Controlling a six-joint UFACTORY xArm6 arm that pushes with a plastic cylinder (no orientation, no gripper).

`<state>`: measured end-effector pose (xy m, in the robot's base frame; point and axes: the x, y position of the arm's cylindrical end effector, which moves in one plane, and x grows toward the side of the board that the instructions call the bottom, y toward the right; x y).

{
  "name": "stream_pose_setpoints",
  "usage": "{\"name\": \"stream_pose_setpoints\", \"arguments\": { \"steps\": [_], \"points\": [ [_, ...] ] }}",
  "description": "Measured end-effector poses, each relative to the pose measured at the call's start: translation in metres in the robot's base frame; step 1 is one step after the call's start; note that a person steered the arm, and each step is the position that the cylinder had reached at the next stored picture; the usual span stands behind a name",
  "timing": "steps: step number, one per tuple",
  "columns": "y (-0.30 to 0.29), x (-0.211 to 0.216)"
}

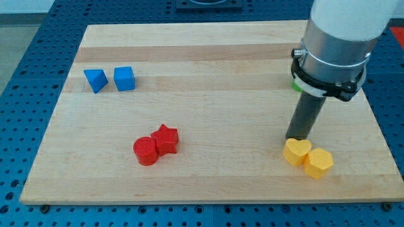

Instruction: Move your arm to the bottom side of the blue cube

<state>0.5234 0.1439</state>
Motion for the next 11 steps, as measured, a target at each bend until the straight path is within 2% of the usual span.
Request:
{"name": "stream_pose_setpoints", "arguments": {
  "steps": [1,2,3,4,5,9,11],
  "points": [
    [-0.011,-0.027],
    [-0.027,-0.079],
    [-0.122,-0.101],
    [-0.219,-0.097],
    [-0.281,-0.105],
    [-0.287,-0.101],
    [-0.321,-0.101]
  ]
}}
